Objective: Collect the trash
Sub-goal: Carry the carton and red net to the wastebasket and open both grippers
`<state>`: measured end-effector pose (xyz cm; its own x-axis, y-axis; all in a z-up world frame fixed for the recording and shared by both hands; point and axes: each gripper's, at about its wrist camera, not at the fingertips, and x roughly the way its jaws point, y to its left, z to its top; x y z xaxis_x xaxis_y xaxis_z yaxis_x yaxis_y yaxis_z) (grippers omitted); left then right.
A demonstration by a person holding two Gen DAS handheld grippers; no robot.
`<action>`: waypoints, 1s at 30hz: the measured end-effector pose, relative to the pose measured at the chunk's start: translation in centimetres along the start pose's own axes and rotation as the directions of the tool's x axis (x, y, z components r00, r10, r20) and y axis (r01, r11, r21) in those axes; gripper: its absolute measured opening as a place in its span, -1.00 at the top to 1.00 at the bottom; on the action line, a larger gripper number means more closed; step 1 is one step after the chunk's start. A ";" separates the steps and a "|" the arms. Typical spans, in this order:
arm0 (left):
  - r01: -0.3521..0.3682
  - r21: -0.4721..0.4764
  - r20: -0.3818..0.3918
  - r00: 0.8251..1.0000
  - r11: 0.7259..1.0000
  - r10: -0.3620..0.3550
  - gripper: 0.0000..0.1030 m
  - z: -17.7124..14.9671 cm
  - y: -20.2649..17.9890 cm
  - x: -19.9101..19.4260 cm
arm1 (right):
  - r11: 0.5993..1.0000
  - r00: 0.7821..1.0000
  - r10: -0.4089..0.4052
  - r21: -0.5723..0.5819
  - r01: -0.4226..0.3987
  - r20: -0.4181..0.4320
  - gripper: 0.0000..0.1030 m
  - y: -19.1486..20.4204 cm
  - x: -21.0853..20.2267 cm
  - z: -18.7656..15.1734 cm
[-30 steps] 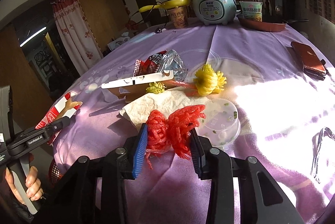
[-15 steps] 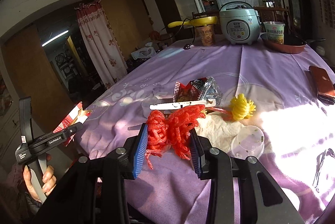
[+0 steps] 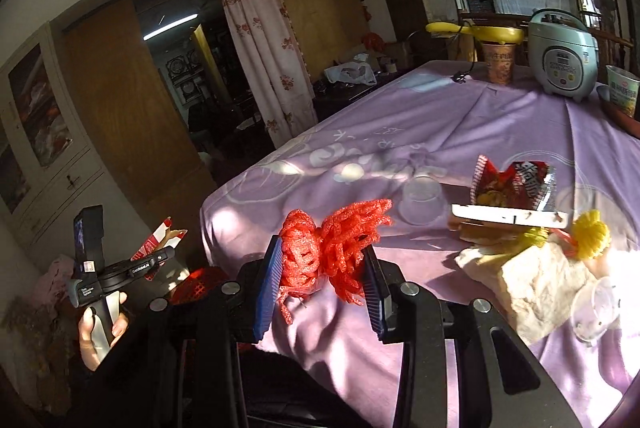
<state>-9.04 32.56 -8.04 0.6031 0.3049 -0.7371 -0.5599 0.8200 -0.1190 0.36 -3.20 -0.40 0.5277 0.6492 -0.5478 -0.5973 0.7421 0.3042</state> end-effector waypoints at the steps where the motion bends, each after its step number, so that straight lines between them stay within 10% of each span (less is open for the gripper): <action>1: -0.015 -0.020 -0.009 1.000 1.000 0.015 0.20 -0.1 1.1 0.5 | 1.000 1.000 0.016 -0.015 -0.016 -0.013 0.27 1.0 0.8 0.2; 12: -0.093 -0.137 -0.160 0.985 0.986 0.071 0.17 -1.9 8.8 5.9 | 0.971 0.963 0.160 -0.141 -0.193 -0.215 0.27 11.5 9.6 0.3; 14: -0.084 -0.162 -0.176 0.983 0.983 0.055 -0.11 -2.1 9.8 6.2 | 0.962 0.952 0.172 -0.163 -0.218 -0.255 0.27 13.3 11.1 -0.2; 17: -0.089 -0.203 -0.156 0.986 0.975 0.057 -0.43 -2.2 10.9 5.8 | 0.949 0.932 0.189 -0.185 -0.254 -0.308 0.27 15.7 13.3 -1.0; 30: -0.163 -0.234 -0.085 0.985 0.958 0.147 -0.64 -1.5 13.5 3.9 | 0.900 0.830 0.212 -0.228 -0.371 -0.515 0.20 23.9 22.3 -4.0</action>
<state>-15.05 44.09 -13.52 0.4637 0.3794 -0.8006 -0.7680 0.6226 -0.1498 -4.55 28.38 -8.48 0.0003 0.6105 -0.7920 -0.8713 0.3889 0.2995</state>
